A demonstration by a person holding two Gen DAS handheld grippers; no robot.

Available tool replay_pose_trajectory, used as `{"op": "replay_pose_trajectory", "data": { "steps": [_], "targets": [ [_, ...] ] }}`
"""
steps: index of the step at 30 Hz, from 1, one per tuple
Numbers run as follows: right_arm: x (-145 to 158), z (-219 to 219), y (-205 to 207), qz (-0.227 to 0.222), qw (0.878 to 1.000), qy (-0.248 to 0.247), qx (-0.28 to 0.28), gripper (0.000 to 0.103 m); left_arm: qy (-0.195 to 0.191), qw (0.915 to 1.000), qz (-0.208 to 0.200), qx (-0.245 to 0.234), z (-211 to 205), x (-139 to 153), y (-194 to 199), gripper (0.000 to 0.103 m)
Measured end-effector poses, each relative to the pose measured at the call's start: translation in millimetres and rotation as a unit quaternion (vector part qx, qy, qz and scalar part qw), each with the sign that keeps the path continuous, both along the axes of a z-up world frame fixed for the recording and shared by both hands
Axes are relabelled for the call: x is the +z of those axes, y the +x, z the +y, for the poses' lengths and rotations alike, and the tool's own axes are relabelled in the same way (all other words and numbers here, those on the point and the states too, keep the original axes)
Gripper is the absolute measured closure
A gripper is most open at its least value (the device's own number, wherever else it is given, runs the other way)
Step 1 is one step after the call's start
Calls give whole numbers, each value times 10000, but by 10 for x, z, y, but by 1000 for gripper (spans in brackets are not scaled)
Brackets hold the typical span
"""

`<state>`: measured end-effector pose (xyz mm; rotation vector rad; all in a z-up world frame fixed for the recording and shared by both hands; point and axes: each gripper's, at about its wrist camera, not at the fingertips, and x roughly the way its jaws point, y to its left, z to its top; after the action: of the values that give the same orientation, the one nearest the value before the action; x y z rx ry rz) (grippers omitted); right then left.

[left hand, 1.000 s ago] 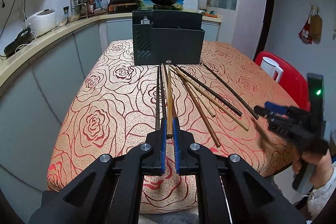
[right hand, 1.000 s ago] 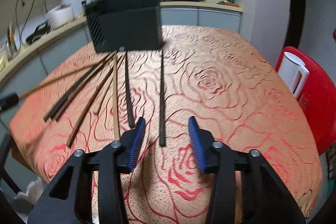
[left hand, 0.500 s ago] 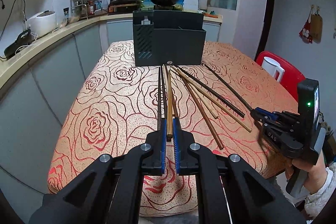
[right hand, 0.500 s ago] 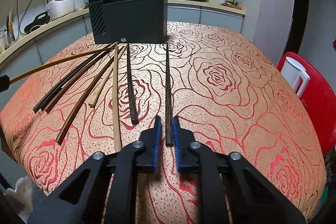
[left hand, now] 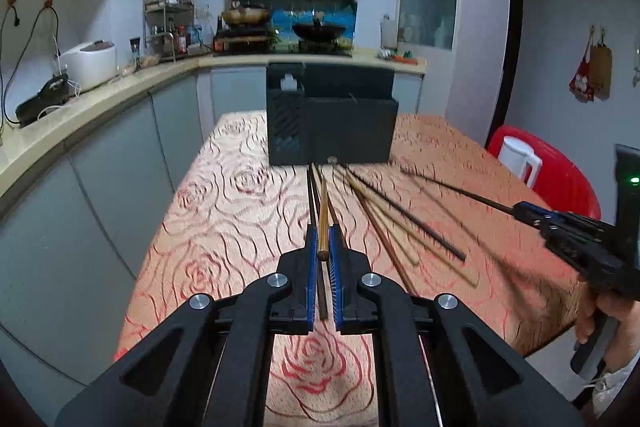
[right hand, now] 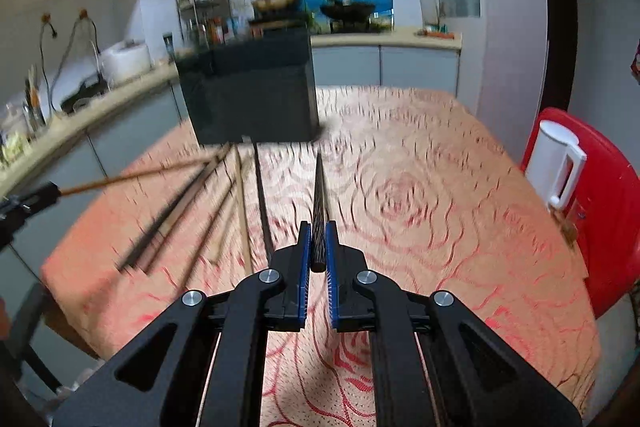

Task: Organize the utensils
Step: 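Lift the wooden chopstick with the left tool while the right tool grasps a dark chopstick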

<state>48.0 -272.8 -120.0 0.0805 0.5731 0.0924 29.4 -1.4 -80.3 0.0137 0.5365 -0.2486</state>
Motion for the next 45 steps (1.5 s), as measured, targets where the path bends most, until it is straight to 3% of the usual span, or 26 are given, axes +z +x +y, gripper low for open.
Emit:
{"op": "replay_pose_trajectory", "data": {
  "steps": [6, 11, 18, 28, 35, 45],
  "targets": [
    [388, -2, -60, -538, 9984, 102, 132, 95, -219, 9984, -509, 89, 87, 294, 65, 97],
    [598, -48, 75, -716, 9969, 221, 236, 95, -246, 9965, -794, 71, 81, 485, 197, 97],
    [775, -84, 410, -751, 9954, 453, 391, 95, -215, 9963, -826, 33, 43, 691, 543, 97],
    [1004, -12, 753, -942, 9938, 400, 432, 95, -87, 9961, -855, -221, -145, 996, 936, 97],
    [1194, -78, 1172, -744, 9939, 649, 496, 95, -56, 9969, -696, -355, -215, 1179, 1289, 97],
    [1680, -108, 1423, -870, 9903, 807, 723, 95, -169, 9949, -634, -767, -248, 1577, 1489, 97]
  ]
}}
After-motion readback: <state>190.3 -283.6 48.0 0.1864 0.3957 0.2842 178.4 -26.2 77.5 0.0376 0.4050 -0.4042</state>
